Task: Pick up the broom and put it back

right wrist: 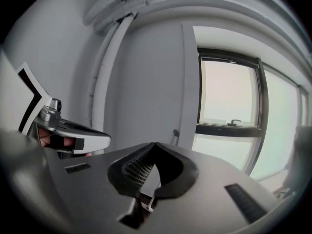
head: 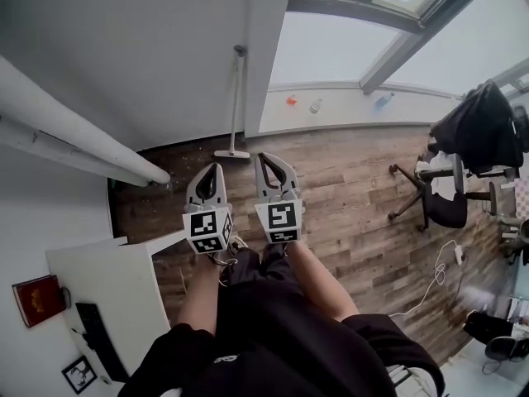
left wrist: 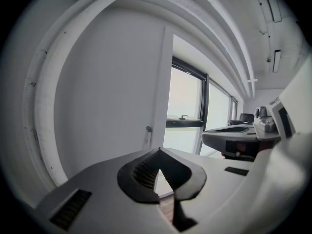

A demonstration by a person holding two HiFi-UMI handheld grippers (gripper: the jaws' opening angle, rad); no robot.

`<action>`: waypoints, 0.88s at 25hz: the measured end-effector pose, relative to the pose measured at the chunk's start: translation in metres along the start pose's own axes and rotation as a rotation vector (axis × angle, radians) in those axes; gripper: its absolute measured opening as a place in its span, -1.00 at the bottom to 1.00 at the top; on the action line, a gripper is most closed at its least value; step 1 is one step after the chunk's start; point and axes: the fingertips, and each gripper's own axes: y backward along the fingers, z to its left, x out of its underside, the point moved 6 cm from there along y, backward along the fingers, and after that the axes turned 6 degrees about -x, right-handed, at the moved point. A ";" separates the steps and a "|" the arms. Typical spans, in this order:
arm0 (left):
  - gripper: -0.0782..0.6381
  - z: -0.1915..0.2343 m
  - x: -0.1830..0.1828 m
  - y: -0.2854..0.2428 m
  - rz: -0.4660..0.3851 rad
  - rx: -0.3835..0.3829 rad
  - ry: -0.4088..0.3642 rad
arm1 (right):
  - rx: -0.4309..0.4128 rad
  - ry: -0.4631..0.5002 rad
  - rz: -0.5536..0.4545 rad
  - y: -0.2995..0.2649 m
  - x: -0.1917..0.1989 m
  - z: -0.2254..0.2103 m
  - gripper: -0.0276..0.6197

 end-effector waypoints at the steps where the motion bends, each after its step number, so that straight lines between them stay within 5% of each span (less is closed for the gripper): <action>1: -0.78 -0.006 -0.004 0.005 -0.007 0.002 -0.006 | -0.006 0.007 -0.014 0.009 -0.006 0.000 -0.85; 9: -0.78 -0.068 -0.040 0.043 -0.110 -0.007 -0.026 | -0.050 0.005 -0.109 0.076 -0.040 -0.025 -0.85; 22: -0.78 -0.174 -0.049 0.069 -0.174 0.004 -0.039 | -0.086 0.018 -0.209 0.162 -0.054 -0.073 -0.85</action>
